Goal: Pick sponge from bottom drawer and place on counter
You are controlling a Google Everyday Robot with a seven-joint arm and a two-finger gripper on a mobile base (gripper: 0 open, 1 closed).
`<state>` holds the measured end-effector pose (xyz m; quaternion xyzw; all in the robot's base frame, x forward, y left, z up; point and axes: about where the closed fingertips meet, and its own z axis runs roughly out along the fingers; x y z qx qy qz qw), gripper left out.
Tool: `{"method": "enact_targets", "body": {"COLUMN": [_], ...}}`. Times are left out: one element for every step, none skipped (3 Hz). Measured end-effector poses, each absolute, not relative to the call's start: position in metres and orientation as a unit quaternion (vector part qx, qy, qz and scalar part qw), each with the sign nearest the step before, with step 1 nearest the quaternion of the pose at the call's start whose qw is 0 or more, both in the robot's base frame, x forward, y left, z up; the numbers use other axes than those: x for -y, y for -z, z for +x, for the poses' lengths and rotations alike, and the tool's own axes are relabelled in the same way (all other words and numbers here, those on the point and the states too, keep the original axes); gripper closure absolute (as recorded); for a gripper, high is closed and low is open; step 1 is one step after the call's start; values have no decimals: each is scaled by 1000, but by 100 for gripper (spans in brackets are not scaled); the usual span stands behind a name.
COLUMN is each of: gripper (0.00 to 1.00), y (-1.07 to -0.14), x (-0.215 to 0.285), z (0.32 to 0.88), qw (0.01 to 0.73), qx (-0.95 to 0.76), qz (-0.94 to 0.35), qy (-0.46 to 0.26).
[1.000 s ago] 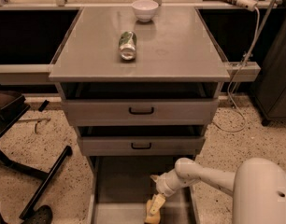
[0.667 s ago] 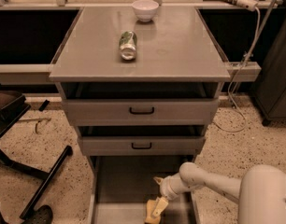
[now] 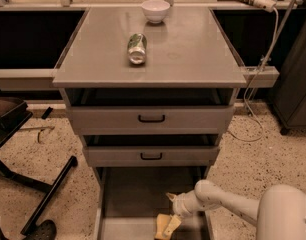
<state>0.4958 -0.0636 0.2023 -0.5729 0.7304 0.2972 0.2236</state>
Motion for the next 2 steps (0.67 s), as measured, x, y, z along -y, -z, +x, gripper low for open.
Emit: {"method": "enact_targets", "body": {"gripper": [0, 0], "y": [-188, -171], "x": [64, 59], "z": [493, 489], "qw": [233, 249], "qx": [-732, -732], "qz": [-565, -555], "qy": [-303, -307]}}
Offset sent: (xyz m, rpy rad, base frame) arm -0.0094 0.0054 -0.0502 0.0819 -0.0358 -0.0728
